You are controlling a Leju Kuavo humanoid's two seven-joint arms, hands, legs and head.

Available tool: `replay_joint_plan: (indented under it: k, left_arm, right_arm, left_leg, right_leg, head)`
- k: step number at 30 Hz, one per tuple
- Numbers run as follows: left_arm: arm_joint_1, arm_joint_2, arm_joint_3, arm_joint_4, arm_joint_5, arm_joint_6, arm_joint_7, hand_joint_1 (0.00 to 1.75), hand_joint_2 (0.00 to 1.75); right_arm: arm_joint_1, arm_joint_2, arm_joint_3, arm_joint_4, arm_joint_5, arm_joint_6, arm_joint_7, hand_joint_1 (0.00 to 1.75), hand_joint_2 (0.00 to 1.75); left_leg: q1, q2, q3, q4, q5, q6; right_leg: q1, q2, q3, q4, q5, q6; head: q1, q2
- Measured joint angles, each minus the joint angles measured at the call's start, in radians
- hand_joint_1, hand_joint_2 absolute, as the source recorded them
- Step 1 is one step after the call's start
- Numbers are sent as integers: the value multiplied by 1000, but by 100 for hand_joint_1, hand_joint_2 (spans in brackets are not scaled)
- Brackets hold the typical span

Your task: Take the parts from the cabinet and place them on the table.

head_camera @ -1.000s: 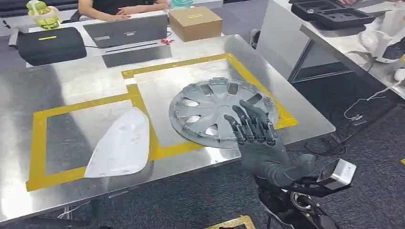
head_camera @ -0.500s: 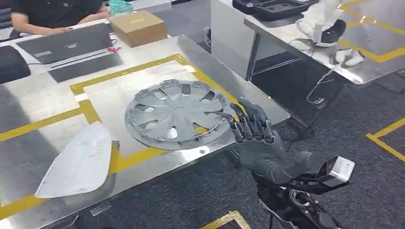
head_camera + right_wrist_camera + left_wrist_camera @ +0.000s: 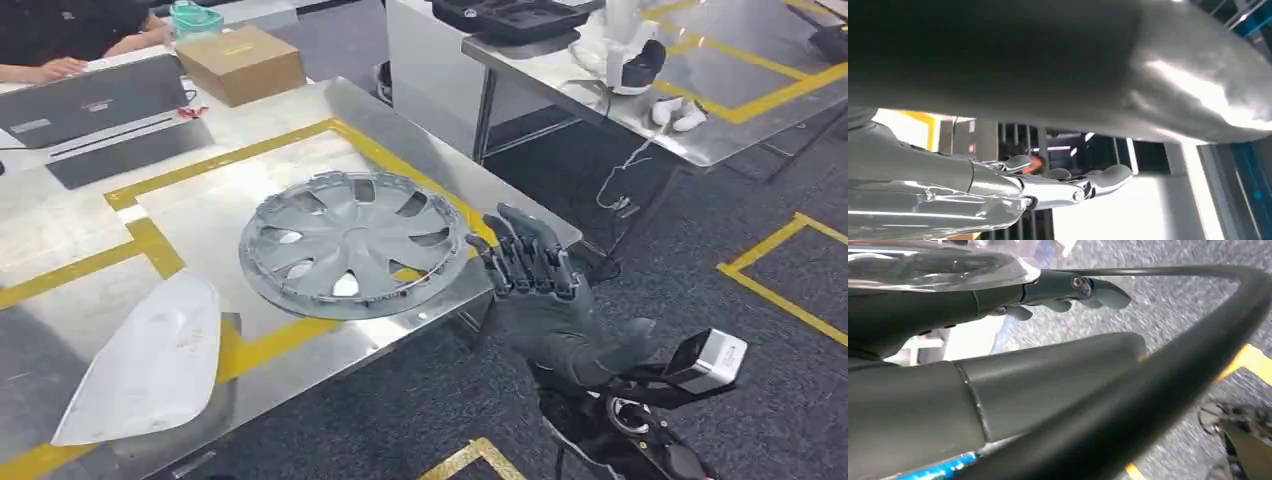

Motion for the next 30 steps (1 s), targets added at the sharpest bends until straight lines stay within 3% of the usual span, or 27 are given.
replay_joint_plan:
  k: [3,4,5,6,7,8,10,11,12,13,15,16,17,18,19,20,21,22,23,25,26,27,28,30]
  left_arm:
    - [2,0,0,0,0,0,0,0,0]
    - [2,2,0,0,0,0,0,0,0]
    - [0,0,0,0,0,0,0,0,0]
    - [1,0,0,0,0,0,0,0,0]
    - [1,0,0,0,0,0,0,0,0]
    - [1,0,0,0,0,0,0,0,0]
    - [-2,0,0,0,1,-1,2,0,0]
    - [-3,0,0,0,1,-1,2,0,0]
    - [-4,1,0,0,1,-1,2,0,0]
    - [-3,2,0,0,1,-1,2,0,0]
    - [0,2,0,0,1,-1,2,0,0]
    - [2,2,0,0,2,-1,2,0,0]
    - [4,2,0,0,2,-1,2,0,0]
    - [5,2,0,0,3,-1,4,0,0]
    - [5,2,0,0,4,-1,4,0,0]
    - [4,2,0,0,5,-1,4,0,0]
    - [5,5,1,0,7,-2,4,0,0]
    - [5,6,1,0,12,-16,4,0,0]
    - [4,6,2,0,18,-39,3,0,0]
    - [-1,5,3,0,21,-77,-7,0,0]
    - [-2,3,3,-1,21,-87,-8,0,0]
    - [-2,2,3,-1,21,-93,-11,0,0]
    - [0,2,3,-1,22,-96,-13,0,0]
    - [7,2,3,-1,23,-99,-15,0,0]
  right_arm:
    - [2,0,1,0,0,0,0,0,0]
    - [2,-2,2,0,0,-1,0,0,0]
    - [2,-2,3,0,0,-1,0,0,0]
    - [0,-2,4,0,0,-1,0,0,0]
    - [-4,-2,5,0,0,-1,1,0,0]
    - [-5,-2,6,0,0,-1,0,0,0]
    - [-5,-2,6,0,-1,-1,0,0,0]
    - [-5,-2,7,-1,-1,-1,0,0,0]
    - [-7,-2,8,-1,-1,-1,0,0,0]
    - [-12,-2,7,-1,-1,-1,1,0,0]
    - [-11,-2,9,0,-1,-1,1,0,0]
    - [-10,-2,10,0,-1,-1,1,0,0]
    - [-10,-2,10,0,-1,-1,1,0,0]
    - [-10,-2,11,0,-1,0,1,0,0]
    - [-10,-2,11,0,-1,0,1,0,0]
    - [-10,-2,11,0,-3,0,1,0,0]
    - [-10,-2,11,0,-4,0,1,0,0]
    - [-12,-2,12,0,-4,2,0,0,0]
    - [-12,-2,13,0,-4,3,1,0,0]
    - [-12,-2,13,0,-4,5,1,0,0]
    - [-14,-2,14,0,-4,5,1,0,0]
    - [-13,-2,14,0,-4,6,0,0,0]
    - [-18,-2,14,0,-5,6,1,0,0]
    - [-20,-2,15,0,-5,6,0,0,0]
  left_leg:
    - [-2,13,0,0,-1,1]
    - [-5,43,3,1,-5,2]
    - [-6,72,18,1,-15,-5]
    - [-10,78,23,1,-18,-10]
    - [-18,87,22,8,-23,-17]
    - [-19,96,21,7,-21,-20]
    - [-21,128,26,4,-21,-25]
    - [-17,122,27,7,-30,-34]
    - [-12,60,21,35,-53,-39]
    - [-10,25,-7,96,-90,-41]
    - [-8,-1,-93,266,-165,-46]
    - [-8,-3,-126,327,-180,-47]
    - [-7,-4,-136,336,-166,-47]
    - [-7,-4,-121,294,-128,-46]
    - [-6,-7,-89,218,-80,-43]
    - [-5,-22,-47,125,-31,-40]
    - [-2,-72,-11,41,0,-36]
    - [1,-96,-3,12,-9,-33]
    - [-2,-78,-4,14,-5,-31]
    - [-9,-63,-2,14,-6,-24]
    - [1,-49,1,5,0,-16]
    - [1,-31,4,0,2,-12]
    - [-1,-22,4,0,1,-3]
    - [-5,7,5,1,-1,2]
  right_leg:
    - [-1,-5,-40,88,-35,2]
    - [-2,-12,-61,134,-24,5]
    - [0,-49,57,-94,96,-4]
    - [4,-104,86,-157,107,-10]
    - [16,-108,99,-184,98,-15]
    - [10,-100,103,-180,97,-22]
    - [15,-69,95,-182,101,-29]
    - [7,-56,102,-192,107,-38]
    - [5,-45,103,-196,111,-44]
    - [4,-37,100,-196,114,-48]
    - [4,-12,95,-196,116,-52]
    - [4,2,94,-195,117,-53]
    - [4,17,95,-195,117,-53]
    - [4,33,96,-195,118,-52]
    - [4,47,97,-193,118,-52]
    - [4,59,98,-192,118,-51]
    - [3,69,96,-191,117,-49]
    - [11,81,89,-185,115,-40]
    - [7,91,86,-186,119,-34]
    - [-1,110,85,-191,124,-22]
    - [5,122,71,-191,124,-15]
    - [5,76,68,-170,108,-12]
    - [7,30,43,-115,72,-10]
    - [2,-3,-34,57,-8,-2]
  head:
    - [3,0]
    - [12,0]
    - [23,0]
    - [33,0]
    - [39,0]
    - [34,0]
    - [25,0]
    - [27,0]
    - [21,0]
    - [14,0]
    - [-4,0]
    - [-8,0]
    - [-11,0]
    - [-15,0]
    - [-21,0]
    - [-25,0]
    - [-30,0]
    - [-34,0]
    - [-30,0]
    - [-28,0]
    - [-27,0]
    - [-26,0]
    - [-10,0]
    - [4,0]
